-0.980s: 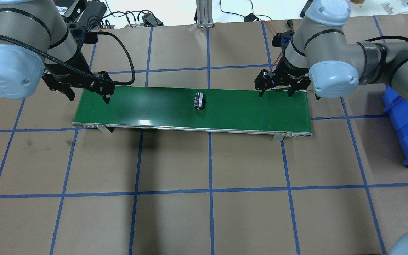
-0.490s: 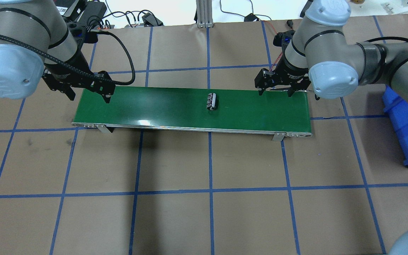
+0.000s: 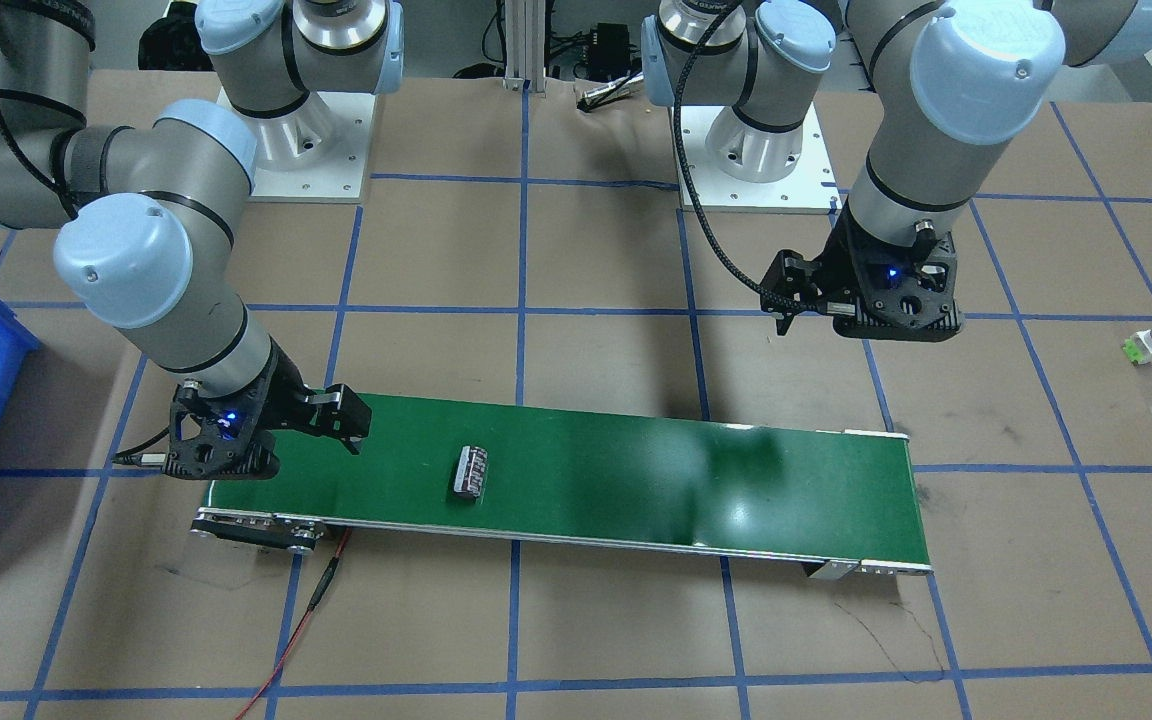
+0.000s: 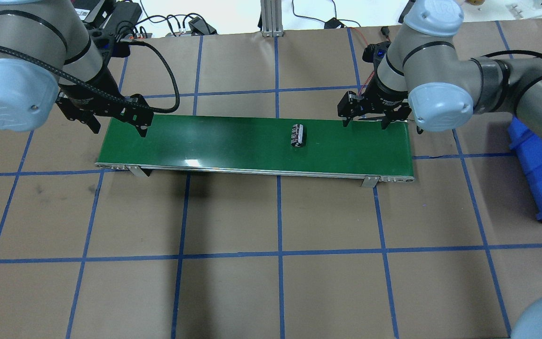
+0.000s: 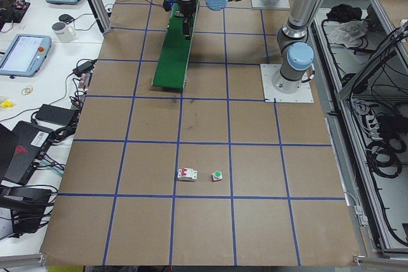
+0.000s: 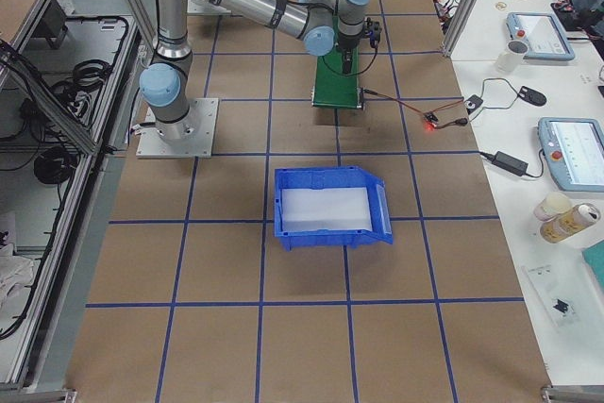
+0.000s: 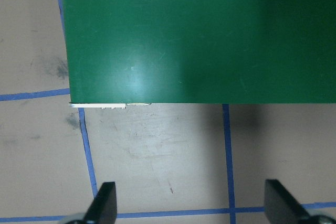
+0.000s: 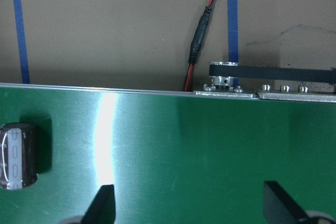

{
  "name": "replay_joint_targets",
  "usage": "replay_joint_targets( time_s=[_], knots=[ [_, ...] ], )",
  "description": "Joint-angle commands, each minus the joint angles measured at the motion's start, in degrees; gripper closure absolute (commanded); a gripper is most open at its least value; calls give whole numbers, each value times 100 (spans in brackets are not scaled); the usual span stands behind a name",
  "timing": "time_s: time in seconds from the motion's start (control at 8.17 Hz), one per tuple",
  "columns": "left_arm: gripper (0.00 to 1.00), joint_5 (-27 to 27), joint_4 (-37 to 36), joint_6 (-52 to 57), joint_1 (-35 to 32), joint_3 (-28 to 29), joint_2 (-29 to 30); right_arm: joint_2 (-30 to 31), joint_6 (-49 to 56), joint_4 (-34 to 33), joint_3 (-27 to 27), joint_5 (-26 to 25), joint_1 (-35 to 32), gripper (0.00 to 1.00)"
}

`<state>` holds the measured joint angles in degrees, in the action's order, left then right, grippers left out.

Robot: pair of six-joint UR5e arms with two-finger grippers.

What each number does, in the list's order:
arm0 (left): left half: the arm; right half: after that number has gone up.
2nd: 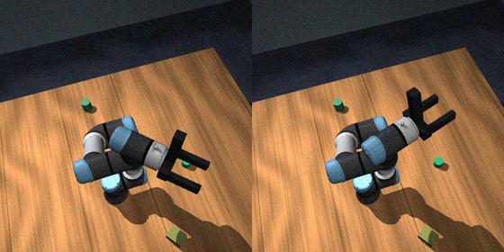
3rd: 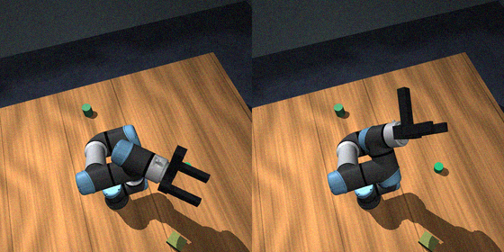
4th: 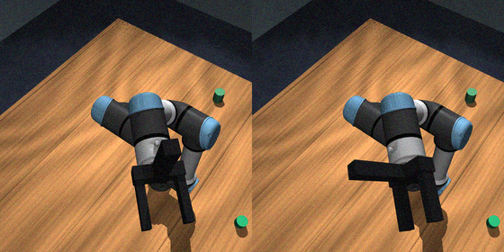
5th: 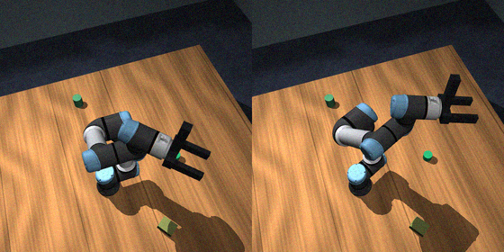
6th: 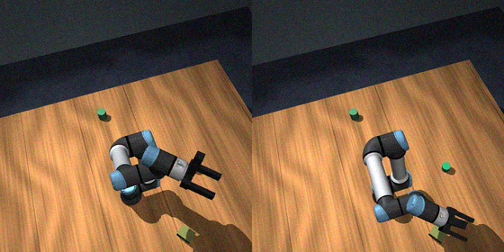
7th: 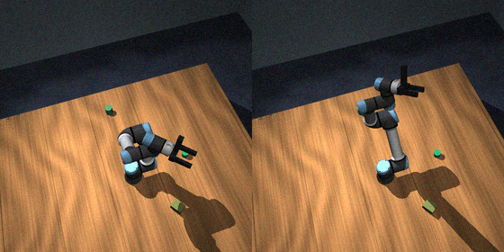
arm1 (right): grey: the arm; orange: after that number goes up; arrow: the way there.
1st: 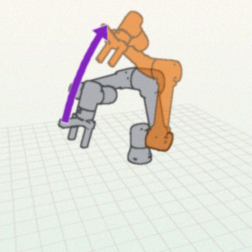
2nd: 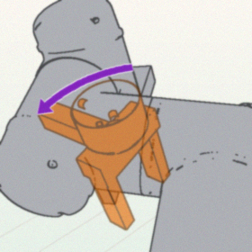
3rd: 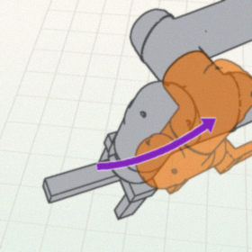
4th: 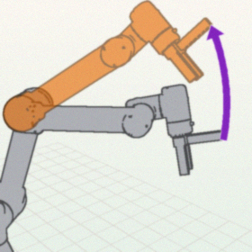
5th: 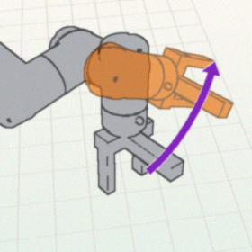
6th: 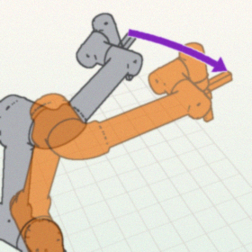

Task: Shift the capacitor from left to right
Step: 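Hold the left gripper above the belt while the capacitor rides toward the right gripper, then lower the right gripper onto the capacitor on the belt and grasp it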

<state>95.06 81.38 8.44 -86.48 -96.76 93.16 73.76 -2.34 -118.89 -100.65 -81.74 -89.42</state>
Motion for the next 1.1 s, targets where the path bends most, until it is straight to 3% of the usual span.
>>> replay_joint_targets(
  time_s=[0.0,0.24,0.98],
  knots=[
    [0,13,1,0,0,-1,0,-133,-283,-64,1,9,-5,4],
    [0,21,1,18,0,-1,-9,-231,-635,-353,-7,9,-14,0],
    [0,48,1,62,-9,-10,-18,-345,-953,-398,-7,334,-102,2]
  ],
)
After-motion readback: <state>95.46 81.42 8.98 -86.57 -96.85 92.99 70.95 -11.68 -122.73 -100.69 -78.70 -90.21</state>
